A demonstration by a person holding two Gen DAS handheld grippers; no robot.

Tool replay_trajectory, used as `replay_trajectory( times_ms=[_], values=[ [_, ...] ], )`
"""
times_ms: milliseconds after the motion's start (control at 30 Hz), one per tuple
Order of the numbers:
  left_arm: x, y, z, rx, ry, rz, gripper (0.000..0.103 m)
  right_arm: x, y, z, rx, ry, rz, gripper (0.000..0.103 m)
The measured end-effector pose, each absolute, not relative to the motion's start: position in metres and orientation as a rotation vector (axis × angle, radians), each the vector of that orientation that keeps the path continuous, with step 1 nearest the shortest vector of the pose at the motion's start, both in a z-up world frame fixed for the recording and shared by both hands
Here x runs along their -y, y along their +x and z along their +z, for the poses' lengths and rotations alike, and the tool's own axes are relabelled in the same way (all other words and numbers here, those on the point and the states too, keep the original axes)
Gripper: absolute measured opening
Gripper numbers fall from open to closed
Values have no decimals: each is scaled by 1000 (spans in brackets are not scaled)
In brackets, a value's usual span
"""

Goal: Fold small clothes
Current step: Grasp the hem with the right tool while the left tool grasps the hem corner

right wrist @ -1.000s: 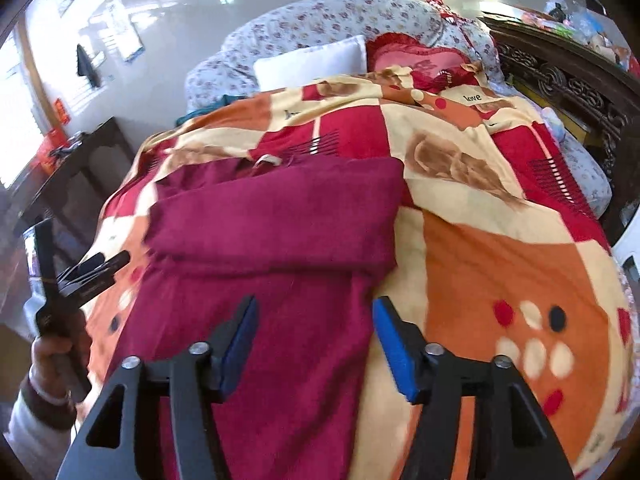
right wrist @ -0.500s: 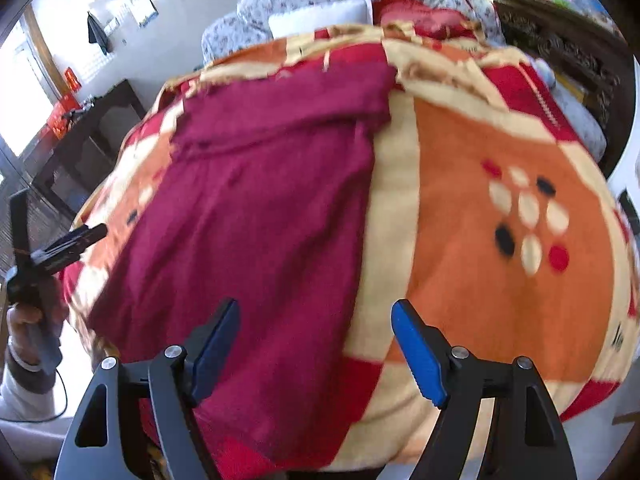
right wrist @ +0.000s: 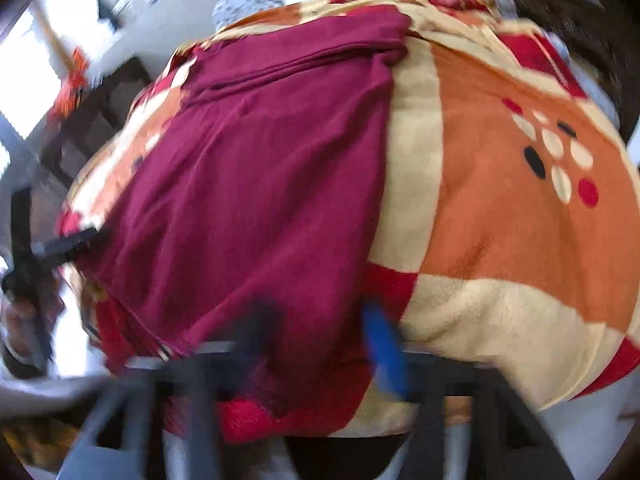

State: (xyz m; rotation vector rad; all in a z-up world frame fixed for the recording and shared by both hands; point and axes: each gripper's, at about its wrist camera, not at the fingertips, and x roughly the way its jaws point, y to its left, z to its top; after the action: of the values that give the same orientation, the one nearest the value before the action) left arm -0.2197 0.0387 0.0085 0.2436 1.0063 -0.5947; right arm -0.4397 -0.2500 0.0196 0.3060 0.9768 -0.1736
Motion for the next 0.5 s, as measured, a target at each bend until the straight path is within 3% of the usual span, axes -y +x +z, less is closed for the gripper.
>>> replay_trajectory(
  times_ms=[67,500],
  values=[
    [-39,-221,6,-1020,239,-600,82,250,-444,26,-961,288,-169,16],
    [-37,-228,-1,-1019,256,-571,88,265,-452,17,-924,450,-127,20]
  ],
)
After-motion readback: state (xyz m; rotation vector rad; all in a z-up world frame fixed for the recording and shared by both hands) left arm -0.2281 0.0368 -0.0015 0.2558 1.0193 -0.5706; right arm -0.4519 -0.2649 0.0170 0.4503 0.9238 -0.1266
